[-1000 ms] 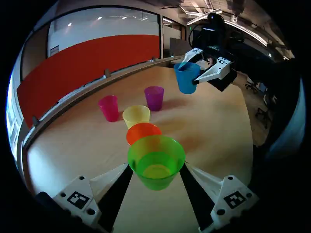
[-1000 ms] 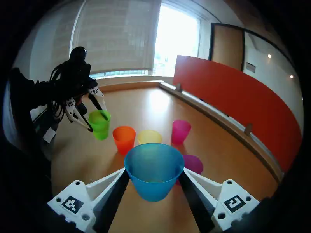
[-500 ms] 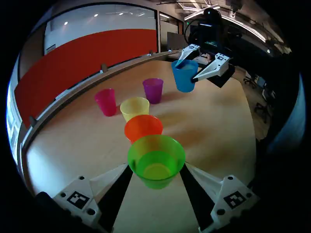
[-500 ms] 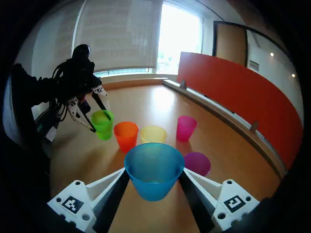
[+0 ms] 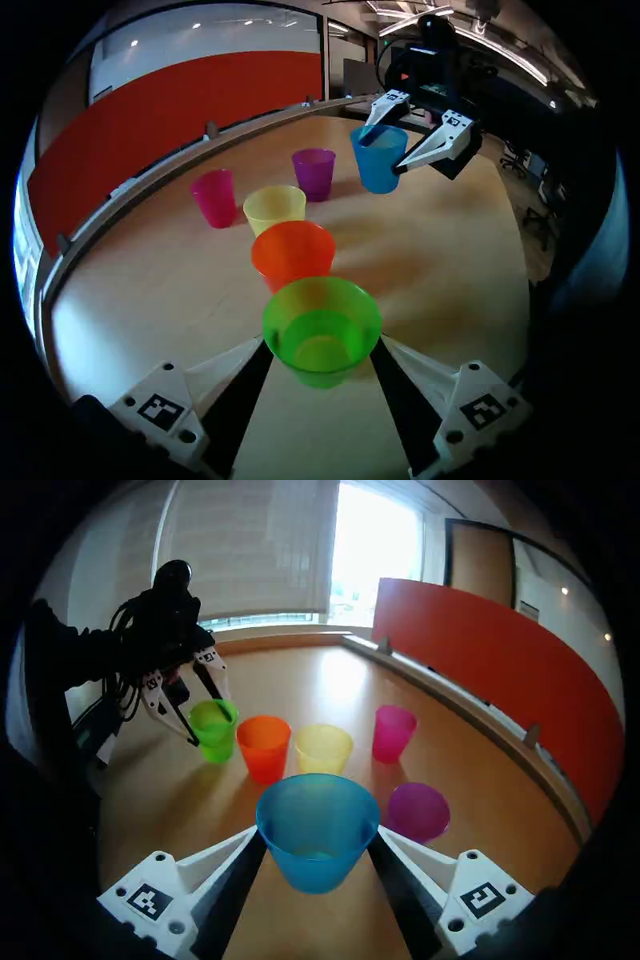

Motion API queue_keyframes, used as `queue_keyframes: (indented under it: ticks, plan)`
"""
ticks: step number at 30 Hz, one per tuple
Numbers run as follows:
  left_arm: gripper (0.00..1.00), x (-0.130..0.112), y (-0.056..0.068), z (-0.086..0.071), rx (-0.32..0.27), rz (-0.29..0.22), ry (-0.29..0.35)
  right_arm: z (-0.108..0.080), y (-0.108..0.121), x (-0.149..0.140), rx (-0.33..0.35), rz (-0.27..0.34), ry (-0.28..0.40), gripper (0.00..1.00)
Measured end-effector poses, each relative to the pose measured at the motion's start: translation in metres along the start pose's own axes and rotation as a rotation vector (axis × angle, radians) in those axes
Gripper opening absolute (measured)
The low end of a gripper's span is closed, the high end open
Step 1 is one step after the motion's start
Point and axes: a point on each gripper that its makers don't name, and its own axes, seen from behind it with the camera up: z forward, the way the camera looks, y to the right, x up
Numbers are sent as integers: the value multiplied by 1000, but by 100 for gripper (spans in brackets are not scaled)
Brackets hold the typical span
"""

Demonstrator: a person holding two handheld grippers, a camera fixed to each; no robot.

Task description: Pour water

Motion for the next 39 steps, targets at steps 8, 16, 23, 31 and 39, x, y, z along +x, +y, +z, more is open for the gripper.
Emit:
queue_keyframes:
  ticks: [8,16,23,31,39]
  plan:
    - [83,-8,1,3,-6,-2,-19,7,-3,-7,9,-10,-20,89]
    - [83,-11,2,2,-10,-9,-17,13,-6,-12,18,-19,-38,89]
    - [83,-16,1,1,-9,-12,-22,19,-9,-22,25,-24,-61,89]
    - [83,-17,1,0,-10,-11,-24,23,-9,-32,31,-12,-92,89]
    - [83,-17,1,0,-12,-9,-26,25,-9,-43,36,-2,-119,89]
